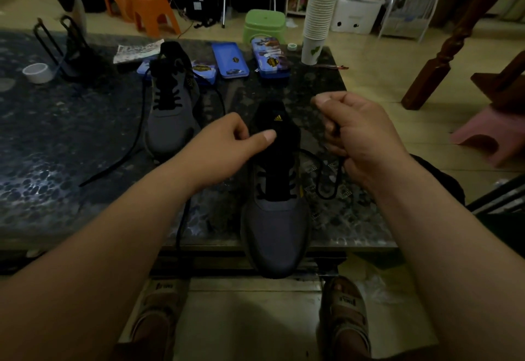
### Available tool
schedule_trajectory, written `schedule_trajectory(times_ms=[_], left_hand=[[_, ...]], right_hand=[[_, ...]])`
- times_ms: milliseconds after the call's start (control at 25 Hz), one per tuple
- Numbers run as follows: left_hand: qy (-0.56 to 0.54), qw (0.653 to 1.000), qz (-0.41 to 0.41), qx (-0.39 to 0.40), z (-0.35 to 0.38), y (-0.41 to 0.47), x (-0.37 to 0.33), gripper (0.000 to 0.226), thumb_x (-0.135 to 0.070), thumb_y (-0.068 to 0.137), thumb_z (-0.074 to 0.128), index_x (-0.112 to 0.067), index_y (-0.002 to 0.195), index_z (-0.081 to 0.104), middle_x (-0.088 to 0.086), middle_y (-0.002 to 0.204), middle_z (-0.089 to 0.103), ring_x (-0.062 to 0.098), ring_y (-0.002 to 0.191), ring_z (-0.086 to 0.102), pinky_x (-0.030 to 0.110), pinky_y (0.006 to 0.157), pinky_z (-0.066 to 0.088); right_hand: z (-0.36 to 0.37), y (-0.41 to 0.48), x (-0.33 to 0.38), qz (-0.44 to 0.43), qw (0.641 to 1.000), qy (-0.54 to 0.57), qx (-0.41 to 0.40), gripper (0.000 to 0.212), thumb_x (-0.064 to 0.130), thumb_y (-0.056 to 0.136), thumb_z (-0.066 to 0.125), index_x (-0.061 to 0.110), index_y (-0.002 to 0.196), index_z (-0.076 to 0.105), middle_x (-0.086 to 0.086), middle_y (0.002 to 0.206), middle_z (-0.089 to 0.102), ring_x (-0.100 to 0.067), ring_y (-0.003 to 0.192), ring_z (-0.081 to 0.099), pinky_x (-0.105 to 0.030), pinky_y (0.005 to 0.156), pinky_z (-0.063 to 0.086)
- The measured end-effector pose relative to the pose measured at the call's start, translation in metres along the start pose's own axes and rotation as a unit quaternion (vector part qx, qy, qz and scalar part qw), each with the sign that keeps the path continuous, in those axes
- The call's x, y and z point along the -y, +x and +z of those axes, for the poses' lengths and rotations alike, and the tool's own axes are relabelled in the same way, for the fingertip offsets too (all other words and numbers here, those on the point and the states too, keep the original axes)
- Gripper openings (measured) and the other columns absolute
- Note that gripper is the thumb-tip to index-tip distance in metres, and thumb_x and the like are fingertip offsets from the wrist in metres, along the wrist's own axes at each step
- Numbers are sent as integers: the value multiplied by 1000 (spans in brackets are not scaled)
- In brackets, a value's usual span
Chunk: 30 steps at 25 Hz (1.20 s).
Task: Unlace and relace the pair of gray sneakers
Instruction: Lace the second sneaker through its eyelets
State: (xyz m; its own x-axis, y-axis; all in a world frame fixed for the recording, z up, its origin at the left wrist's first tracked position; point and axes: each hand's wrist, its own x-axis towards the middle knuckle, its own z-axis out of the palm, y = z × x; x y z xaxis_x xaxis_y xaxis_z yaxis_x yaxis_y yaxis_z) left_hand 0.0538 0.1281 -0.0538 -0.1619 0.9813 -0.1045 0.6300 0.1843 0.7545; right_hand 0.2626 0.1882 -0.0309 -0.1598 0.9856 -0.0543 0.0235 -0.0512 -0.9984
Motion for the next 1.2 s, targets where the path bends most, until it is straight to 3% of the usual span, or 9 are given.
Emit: schedule_trajectory(times_ms=[120,200,280,400,560,760,1200], left_hand=[[18,999,16,-35,5,-3,-3,44,-53,93,67,-9,92,59,5,77,62,18,67,55,35,61,43],[-40,999,-11,-17,3,1,1,39,-40,96,68,-2,92,61,12,77,66,27,68,62,39,63,51],[-132,990,-44,23,-2,4,6,29,-29,98,67,-2,88,65,17,86,72,34,82,71,45,72,58],[-217,970,-82,77,-7,4,12,18,-18,102,63,-11,86,68,11,88,73,23,87,71,30,71,54],[-253,956,-102,105,-11,7,16,14,-18,102,62,-16,90,68,5,90,75,13,85,73,29,79,54],[-266,952,-88,121,-12,6,20,12,-17,103,60,-16,93,66,3,88,75,11,83,73,29,82,55],[-258,956,-75,121,-12,7,21,11,-18,103,60,-18,94,66,1,89,74,14,87,71,30,85,55]], right_hand=[[8,-3,0,-11,999,-28,15,10,22,100,65,18,93,70,5,56,47,-7,45,36,-18,40,29],[13,-4,-2,-4,999,-44,31,12,19,102,62,17,92,67,4,60,60,-7,48,45,-17,42,34],[16,-7,-6,-5,995,-83,59,13,18,103,60,17,92,66,3,69,69,-4,52,51,-17,46,38],[22,-9,-13,-40,974,-213,73,12,24,100,65,18,93,73,3,72,69,-2,58,56,-17,54,45],[27,-7,-16,-85,955,-274,78,11,26,97,69,18,92,74,-2,74,72,-7,61,58,-28,59,46],[31,-3,-23,-133,921,-360,71,11,33,95,71,27,87,75,12,71,66,-2,65,59,-27,63,44],[46,-8,-24,-184,860,-476,-5,14,40,97,63,31,93,73,11,81,66,-12,77,64,-33,68,53]])
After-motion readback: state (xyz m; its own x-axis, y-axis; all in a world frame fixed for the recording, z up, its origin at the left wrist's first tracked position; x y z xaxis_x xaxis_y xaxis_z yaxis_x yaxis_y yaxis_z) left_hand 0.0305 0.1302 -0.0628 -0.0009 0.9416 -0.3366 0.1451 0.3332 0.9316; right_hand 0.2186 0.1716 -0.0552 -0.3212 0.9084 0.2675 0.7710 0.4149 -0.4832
